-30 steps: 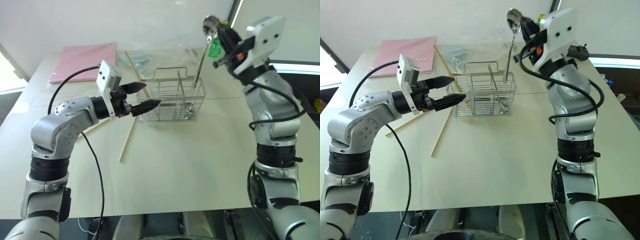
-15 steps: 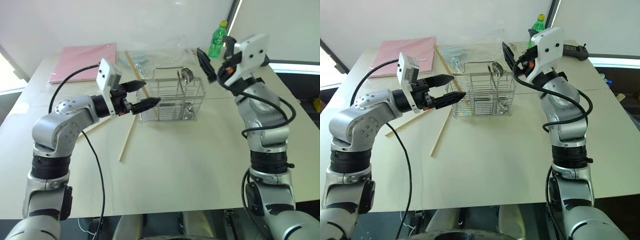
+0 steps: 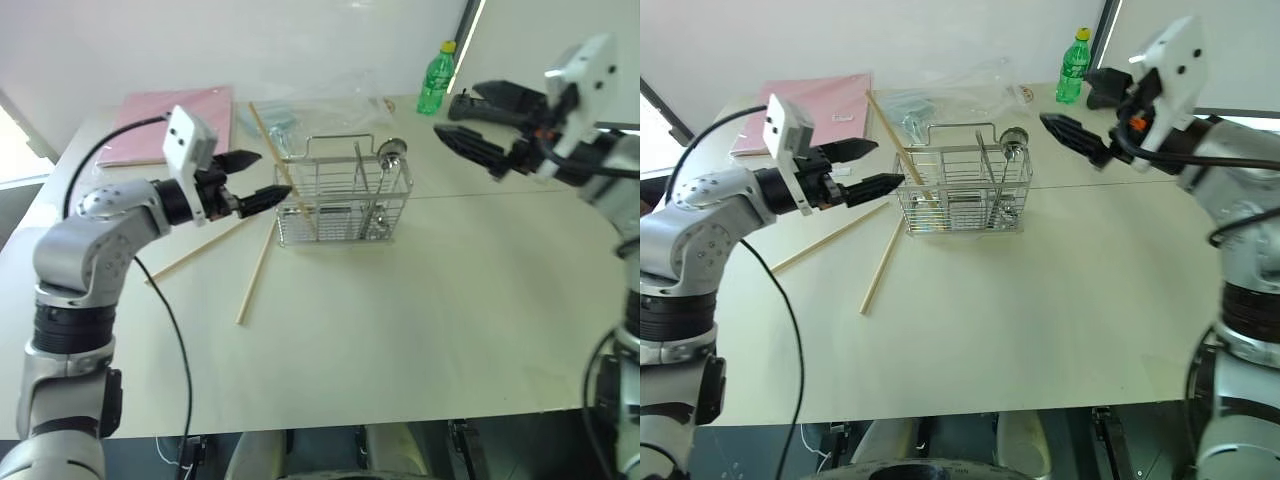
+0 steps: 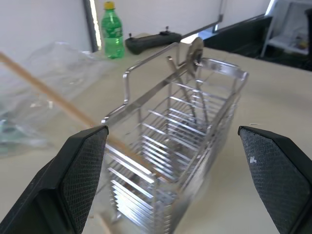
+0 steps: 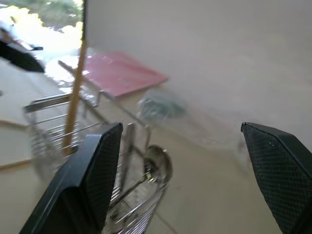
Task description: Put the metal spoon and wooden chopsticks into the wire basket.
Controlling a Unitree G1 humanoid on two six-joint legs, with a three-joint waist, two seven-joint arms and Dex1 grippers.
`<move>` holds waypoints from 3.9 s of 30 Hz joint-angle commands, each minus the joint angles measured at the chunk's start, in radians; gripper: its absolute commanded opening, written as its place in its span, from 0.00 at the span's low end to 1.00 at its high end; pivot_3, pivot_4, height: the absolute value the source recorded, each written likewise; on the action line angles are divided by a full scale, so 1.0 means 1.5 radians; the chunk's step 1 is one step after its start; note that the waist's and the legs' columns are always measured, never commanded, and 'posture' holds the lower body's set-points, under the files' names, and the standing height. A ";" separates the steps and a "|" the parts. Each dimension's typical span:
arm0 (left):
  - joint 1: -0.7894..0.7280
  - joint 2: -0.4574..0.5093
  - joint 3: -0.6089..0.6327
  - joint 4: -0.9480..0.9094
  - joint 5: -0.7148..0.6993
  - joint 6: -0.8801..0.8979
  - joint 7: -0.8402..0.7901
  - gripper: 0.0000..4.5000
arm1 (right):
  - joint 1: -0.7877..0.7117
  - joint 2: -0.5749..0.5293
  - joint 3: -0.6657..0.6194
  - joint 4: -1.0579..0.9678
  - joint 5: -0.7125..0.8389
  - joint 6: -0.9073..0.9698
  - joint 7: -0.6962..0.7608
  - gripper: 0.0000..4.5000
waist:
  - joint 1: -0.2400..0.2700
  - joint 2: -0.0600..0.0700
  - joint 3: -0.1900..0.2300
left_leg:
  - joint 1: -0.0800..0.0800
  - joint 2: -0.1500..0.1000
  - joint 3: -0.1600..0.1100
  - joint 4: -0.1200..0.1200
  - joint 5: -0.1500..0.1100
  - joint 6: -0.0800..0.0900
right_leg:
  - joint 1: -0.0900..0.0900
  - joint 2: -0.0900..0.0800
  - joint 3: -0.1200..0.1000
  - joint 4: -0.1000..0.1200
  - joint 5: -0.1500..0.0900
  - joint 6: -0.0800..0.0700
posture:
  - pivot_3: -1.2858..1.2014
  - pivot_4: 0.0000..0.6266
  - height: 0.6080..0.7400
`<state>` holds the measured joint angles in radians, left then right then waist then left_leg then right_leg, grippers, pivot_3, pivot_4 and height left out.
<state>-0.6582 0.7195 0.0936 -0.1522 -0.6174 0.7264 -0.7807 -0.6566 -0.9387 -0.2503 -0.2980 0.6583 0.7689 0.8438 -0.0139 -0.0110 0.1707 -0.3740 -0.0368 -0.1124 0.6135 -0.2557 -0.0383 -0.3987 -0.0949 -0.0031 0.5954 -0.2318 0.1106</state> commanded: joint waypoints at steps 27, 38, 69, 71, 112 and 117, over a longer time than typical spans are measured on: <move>-0.415 -0.104 -0.319 0.943 0.542 -0.466 -0.233 1.00 | 0.327 0.010 -0.109 -0.305 0.187 0.043 -0.043 0.88 | 0.017 -0.005 0.000 | -0.002 -0.001 0.000 0.001 -0.001 0.001 | -0.001 -0.001 0.000 0.001 -0.001 0.003 | 0.52 0.24 0.91; -0.418 -0.161 -0.303 0.996 0.618 -0.478 -0.155 1.00 | 0.382 -0.014 -0.161 -0.336 0.247 0.040 -0.074 0.88 | 0.017 -0.007 0.000 | 0.000 -0.001 0.000 0.003 -0.001 0.001 | 0.001 -0.001 0.000 0.002 -0.002 0.005 | 0.52 0.24 0.91; -0.403 -0.115 -0.129 0.979 0.537 -0.412 -0.121 0.01 | 0.413 -0.041 -0.139 -0.332 0.255 0.011 -0.058 0.90 | 0.015 -0.008 0.000 | -0.001 -0.001 -0.001 0.006 -0.001 0.001 | 0.002 -0.001 -0.001 0.002 0.000 0.004 | 0.52 0.24 0.91; -0.400 -0.109 -0.131 0.975 0.539 -0.412 -0.138 0.01 | 0.413 -0.041 -0.134 -0.328 0.250 0.006 -0.055 0.90 | 0.016 -0.008 0.000 | -0.001 -0.001 -0.001 0.006 -0.001 0.001 | 0.002 -0.001 -0.001 0.002 0.000 0.004 | 0.52 0.24 0.91; -0.402 -0.213 -0.194 1.007 0.636 -0.394 -0.059 0.02 | 0.427 -0.016 -0.141 -0.353 0.278 -0.010 -0.163 0.90 | 0.017 -0.009 0.000 | 0.000 -0.001 -0.001 0.010 -0.001 0.001 | 0.004 -0.001 -0.001 0.004 0.000 0.005 | 0.52 0.24 0.91; -0.401 -0.206 -0.190 1.004 0.630 -0.398 -0.059 0.02 | 0.416 -0.016 -0.129 -0.346 0.269 -0.012 -0.158 0.90 | 0.017 -0.009 0.000 | 0.000 -0.001 -0.001 0.010 -0.001 0.001 | 0.004 -0.001 -0.001 0.004 0.000 0.005 | 0.52 0.24 0.91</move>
<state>-1.2589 0.3933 -0.2095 1.3590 0.3391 0.1295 -0.8708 -0.0171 -0.9552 -0.4386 -0.8159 1.0667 0.7765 0.6024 0.0112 -0.0244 0.1706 -0.3746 -0.0383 -0.1135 0.6285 -0.2568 -0.0364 -0.3930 -0.0964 -0.0046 0.6011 -0.2313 0.1175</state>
